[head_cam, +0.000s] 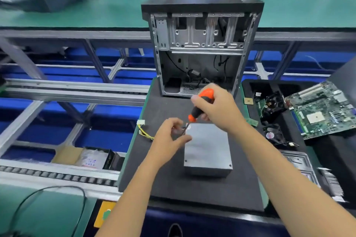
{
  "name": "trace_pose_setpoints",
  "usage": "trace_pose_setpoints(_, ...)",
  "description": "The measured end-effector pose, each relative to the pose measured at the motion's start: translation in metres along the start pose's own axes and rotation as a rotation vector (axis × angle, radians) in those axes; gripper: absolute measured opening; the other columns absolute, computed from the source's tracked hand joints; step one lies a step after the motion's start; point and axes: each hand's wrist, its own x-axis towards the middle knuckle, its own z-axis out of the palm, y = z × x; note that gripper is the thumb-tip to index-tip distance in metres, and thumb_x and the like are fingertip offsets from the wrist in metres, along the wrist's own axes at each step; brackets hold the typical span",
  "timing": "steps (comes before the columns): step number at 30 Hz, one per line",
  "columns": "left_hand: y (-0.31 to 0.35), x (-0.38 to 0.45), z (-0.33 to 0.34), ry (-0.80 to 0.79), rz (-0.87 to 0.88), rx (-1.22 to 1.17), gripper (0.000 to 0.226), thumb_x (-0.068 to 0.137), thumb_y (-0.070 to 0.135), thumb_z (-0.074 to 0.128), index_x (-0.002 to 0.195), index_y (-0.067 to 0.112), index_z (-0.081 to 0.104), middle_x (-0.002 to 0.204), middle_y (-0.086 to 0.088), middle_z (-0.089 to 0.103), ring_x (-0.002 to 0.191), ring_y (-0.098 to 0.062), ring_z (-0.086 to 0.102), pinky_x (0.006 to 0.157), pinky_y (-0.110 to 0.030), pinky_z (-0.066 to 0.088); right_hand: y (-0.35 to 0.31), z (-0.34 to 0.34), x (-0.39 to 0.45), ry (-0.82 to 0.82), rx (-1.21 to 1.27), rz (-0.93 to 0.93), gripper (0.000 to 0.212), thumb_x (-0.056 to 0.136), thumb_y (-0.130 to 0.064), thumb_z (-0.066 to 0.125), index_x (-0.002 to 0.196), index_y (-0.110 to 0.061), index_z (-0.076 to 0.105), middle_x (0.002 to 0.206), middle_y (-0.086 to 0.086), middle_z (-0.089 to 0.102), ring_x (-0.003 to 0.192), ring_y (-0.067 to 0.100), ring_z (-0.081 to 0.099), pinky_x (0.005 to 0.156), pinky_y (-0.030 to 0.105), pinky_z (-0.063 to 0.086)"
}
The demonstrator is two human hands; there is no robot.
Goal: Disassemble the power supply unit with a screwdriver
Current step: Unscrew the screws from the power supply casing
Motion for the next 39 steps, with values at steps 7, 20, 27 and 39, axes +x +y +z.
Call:
trace_pose_setpoints(7, -0.060, 0.034, -0.002, -0.017, -0.147, 0.055, 0.016, 0.088, 0.015, 0.065, 0.101, 0.024, 0.062, 0.093, 0.003, 0.061, 0.074, -0.002, 0.053, 0.070, -0.008, 0.043, 0.005, 0.011, 0.028, 0.119, -0.264, -0.032, 0.018, 0.085, -0.040, 0.063, 0.085, -0.027, 0.051, 0.070, -0.001, 0.064, 0.060, 0.009, 0.060, 0.051, 0.023, 0.047)
trace_pose_setpoints(20, -0.052, 0.069, 0.020, -0.054, 0.005, 0.227, 0.015, 0.087, 0.025, 0.067, 0.099, 0.019, 0.073, 0.090, 0.009, 0.067, 0.084, -0.008, 0.062, 0.079, -0.033, 0.054, 0.009, 0.010, 0.047, 0.082, -0.342, -0.033, 0.019, 0.087, -0.041, 0.061, 0.089, -0.027, 0.048, 0.067, -0.008, 0.056, 0.055, -0.007, 0.053, 0.043, 0.009, 0.037)
trace_pose_setpoints(27, -0.045, 0.065, 0.023, 0.008, 0.046, 0.261, 0.013, 0.086, 0.023, 0.069, 0.095, 0.014, 0.073, 0.086, 0.004, 0.069, 0.079, -0.010, 0.062, 0.076, -0.029, 0.054, 0.003, 0.012, 0.045, 0.016, -0.370, -0.067, 0.021, 0.087, -0.041, 0.061, 0.092, -0.025, 0.048, 0.070, -0.007, 0.056, 0.054, -0.001, 0.056, 0.041, 0.009, 0.036)
trace_pose_setpoints(39, -0.041, 0.064, 0.024, -0.023, 0.073, 0.294, 0.010, 0.088, 0.019, 0.066, 0.092, 0.011, 0.071, 0.087, 0.000, 0.068, 0.079, -0.015, 0.061, 0.075, -0.035, 0.053, -0.019, 0.004, 0.060, -0.201, -0.474, -0.077, 0.025, 0.087, -0.037, 0.063, 0.092, -0.017, 0.052, 0.076, 0.001, 0.064, 0.063, 0.019, 0.065, 0.054, 0.033, 0.053)
